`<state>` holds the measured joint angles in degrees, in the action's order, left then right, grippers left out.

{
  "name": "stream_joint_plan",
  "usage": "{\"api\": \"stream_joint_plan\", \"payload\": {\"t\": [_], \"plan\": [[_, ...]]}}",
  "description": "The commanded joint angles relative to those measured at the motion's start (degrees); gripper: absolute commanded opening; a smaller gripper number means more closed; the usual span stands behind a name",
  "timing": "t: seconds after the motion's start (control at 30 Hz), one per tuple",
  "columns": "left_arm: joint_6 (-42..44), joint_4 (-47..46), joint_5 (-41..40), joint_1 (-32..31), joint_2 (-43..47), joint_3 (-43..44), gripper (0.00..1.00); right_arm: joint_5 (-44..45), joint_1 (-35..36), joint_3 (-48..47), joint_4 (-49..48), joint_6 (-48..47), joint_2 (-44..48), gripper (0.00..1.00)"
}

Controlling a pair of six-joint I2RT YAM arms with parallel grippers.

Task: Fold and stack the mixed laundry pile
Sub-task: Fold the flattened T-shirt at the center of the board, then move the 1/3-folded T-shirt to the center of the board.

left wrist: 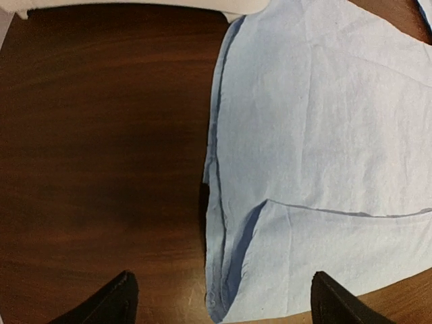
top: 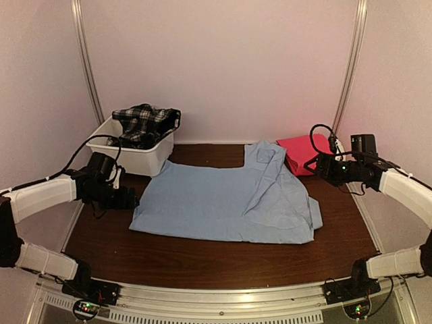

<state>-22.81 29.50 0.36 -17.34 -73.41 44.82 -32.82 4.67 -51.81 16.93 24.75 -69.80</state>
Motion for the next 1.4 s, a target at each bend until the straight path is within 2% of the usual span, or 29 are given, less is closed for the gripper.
{"api": "stream_joint_plan", "payload": {"t": [0.0, 0.2, 0.43, 0.5, 0.6, 0.7, 0.8, 0.9, 1.0, 1.07, 1.13, 1.17, 1.37], "plan": [[-11.41, -2.63, 9.39, 1.26, 4.19, -5.65, 0.90, -2.38, 0.68, 12.03, 4.15, 7.78, 10.09, 0.78], [-18.08, -1.50, 13.60, 1.35, 1.40, -9.61, 0.82, -4.41, 1.97, 23.83, 9.37, 16.64, 21.50, 0.73], [-22.27, -3.12, 14.11, 1.39, 0.59, -13.63, 0.73, 0.44, 3.78, 29.34, 17.40, 19.64, 28.95, 0.71], [-22.86, -2.72, 12.94, 1.43, 0.72, -13.98, 0.73, 0.58, 3.94, 31.61, 17.66, 20.45, 29.04, 0.68], [-23.09, -2.99, 11.75, 1.44, 0.27, -14.23, 0.73, 0.03, 4.36, 33.95, 13.03, 21.42, 27.44, 0.65], [-22.50, -4.62, 11.95, 1.52, -1.11, -13.94, 0.73, 0.01, 4.39, 35.37, 9.01, 20.25, 22.66, 0.64], [-21.64, -6.17, 12.11, 1.61, -2.75, -13.16, 0.70, -0.07, 4.38, 36.05, 5.04, 19.05, 18.14, 0.57], [-21.48, -7.86, 13.01, 1.61, -4.02, -12.79, 0.61, -0.69, 4.38, 36.66, 0.85, 19.57, 16.08, 0.49], [-21.61, -8.40, 13.17, 1.74, -4.54, -12.56, 0.40, -0.29, 4.32, 36.47, -1.05, 19.89, 14.71, 0.34], [-21.74, -7.89, 12.68, 2.06, -4.36, -12.47, 0.24, 1.08, 4.30, 35.57, -0.53, 19.70, 14.28, 0.21], [-21.87, -6.74, 12.07, 2.72, -3.87, -12.33, 0.08, 3.76, 4.10, 34.41, 1.77, 19.73, 14.88, 0.02], [-21.92, -5.94, 11.71, 3.09, -3.54, -12.24, 0.01, 5.14, 3.81, 33.71, 4.06, 19.92, 15.63, 0.00], [-21.74, -0.65, 8.99, 3.72, -0.97, -11.39, 0.00, 9.78, -0.69, 32.49, 13.48, 20.53, 23.33, 0.00]]}}
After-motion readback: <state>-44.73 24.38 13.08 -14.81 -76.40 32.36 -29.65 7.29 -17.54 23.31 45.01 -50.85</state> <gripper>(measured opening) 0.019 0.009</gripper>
